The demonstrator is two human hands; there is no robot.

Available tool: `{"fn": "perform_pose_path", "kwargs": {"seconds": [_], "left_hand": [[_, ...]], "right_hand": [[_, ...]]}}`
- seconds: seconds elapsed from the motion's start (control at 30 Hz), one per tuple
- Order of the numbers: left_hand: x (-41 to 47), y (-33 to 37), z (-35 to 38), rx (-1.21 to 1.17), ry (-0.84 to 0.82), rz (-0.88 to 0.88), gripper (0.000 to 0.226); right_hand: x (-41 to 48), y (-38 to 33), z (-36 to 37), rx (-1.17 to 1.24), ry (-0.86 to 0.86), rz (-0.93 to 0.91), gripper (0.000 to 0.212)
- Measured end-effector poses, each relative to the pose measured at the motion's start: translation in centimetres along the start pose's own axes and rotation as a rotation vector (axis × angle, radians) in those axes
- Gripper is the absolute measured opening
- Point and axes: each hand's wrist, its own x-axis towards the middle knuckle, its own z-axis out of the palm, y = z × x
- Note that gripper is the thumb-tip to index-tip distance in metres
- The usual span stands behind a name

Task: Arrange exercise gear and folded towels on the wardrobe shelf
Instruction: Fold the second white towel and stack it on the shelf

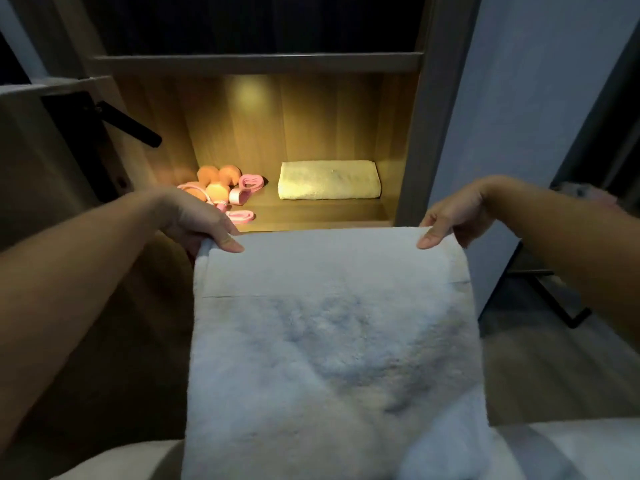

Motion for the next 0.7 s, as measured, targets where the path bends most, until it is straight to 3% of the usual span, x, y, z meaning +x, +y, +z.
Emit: {"fn": "perform_pose_path", "kwargs": {"seconds": [0.17, 0.27, 0.37, 0.4, 0.47, 0.53, 0.7], "left_hand": [[12.1, -5.7, 6.7, -0.234, 0.621, 0.051, 0.029], [17.5, -6.9, 10.5, -0.532, 0.843, -0.078, 0.049], [20.6, -7.0, 12.8, -0.744, 0.847, -0.145, 0.061], [21.7, -7.5, 13.2, -0.671, 0.840, -0.137, 0.058], [22.0, -8.1, 14.0, -0.688, 1.011, -0.146, 0.044], [21.6, -8.5, 14.8, -0.519, 1.084, -0.144, 0.039], [22.3, -9.6, 14.9, -0.587, 0.849, -0.281, 0.056]], "right_hand": [[11.7, 7.2, 5.7, 0.467, 0.606, 0.107, 0.040], [17.9, 9.5, 8.7, 0.755, 0.794, 0.116, 0.033], [21.0, 9.6, 10.3, 0.787, 0.874, 0.186, 0.031], [21.6, 9.6, 10.5, 0.700, 0.946, 0.200, 0.037], [22.3, 9.4, 10.8, 0.487, 1.084, 0.173, 0.047], [22.8, 9.5, 11.2, 0.406, 1.104, 0.160, 0.049], [22.9, 9.8, 11.4, 0.488, 0.936, 0.262, 0.061]]}}
